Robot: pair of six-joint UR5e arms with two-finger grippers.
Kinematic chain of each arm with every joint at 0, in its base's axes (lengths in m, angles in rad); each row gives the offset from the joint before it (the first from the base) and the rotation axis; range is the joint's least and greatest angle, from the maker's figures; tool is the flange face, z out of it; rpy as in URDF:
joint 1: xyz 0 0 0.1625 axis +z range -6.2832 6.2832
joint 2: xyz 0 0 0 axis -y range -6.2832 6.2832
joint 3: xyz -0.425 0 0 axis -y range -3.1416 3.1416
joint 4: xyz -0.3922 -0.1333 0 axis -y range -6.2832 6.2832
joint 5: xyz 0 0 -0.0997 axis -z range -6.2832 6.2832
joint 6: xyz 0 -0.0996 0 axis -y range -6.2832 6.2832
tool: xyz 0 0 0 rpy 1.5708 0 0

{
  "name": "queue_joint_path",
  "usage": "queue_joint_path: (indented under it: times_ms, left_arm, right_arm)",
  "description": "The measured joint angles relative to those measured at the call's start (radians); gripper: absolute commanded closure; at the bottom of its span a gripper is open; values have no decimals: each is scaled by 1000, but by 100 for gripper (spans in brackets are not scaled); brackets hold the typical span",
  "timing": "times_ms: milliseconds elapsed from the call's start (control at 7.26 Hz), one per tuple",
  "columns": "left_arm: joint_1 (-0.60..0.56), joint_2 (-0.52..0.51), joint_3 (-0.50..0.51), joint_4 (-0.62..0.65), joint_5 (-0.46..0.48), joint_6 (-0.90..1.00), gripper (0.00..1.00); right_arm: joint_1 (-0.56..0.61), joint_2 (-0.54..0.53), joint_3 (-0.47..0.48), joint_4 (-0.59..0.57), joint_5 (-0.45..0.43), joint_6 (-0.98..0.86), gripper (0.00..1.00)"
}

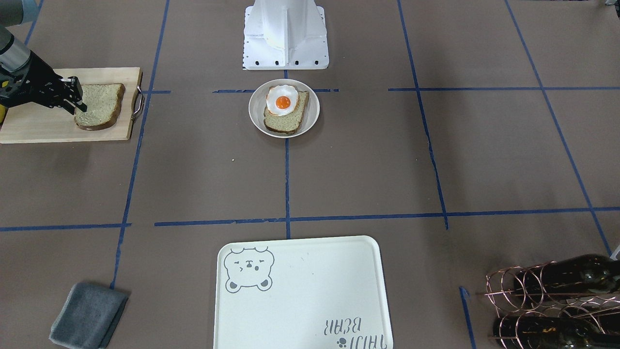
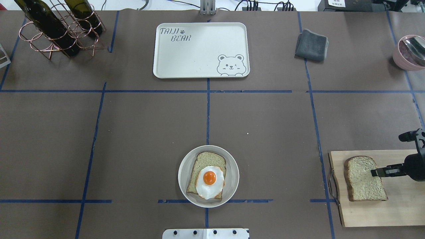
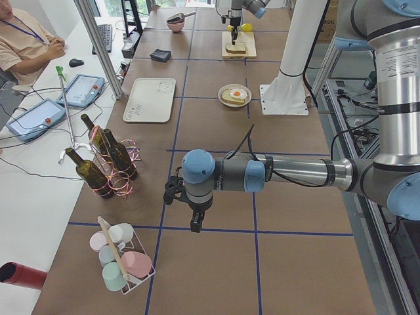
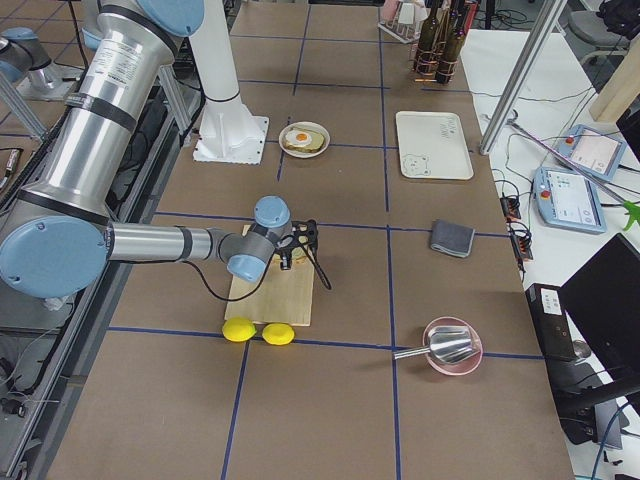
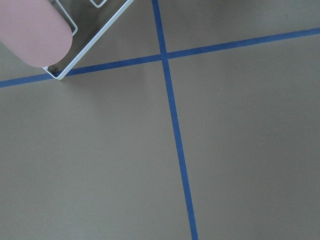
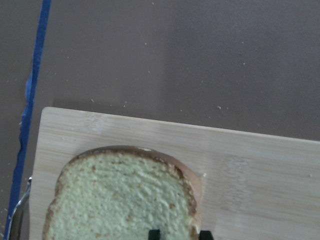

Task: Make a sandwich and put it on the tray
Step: 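Grasp the bread slice edge with the right gripper and lift, then carry the bread over the egg toast and lower it on top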

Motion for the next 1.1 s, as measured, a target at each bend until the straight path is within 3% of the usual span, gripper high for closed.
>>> queue_joint_path:
  times_ms: [551,1102]
  left_arm:
    - [0,0,-2,0,0,0,0]
    - [0,-1,-2,1,0,0,0]
  right_arm:
    - [3,-1,7,29,17,-3,100]
    - [40,76,91,36,160,16,100]
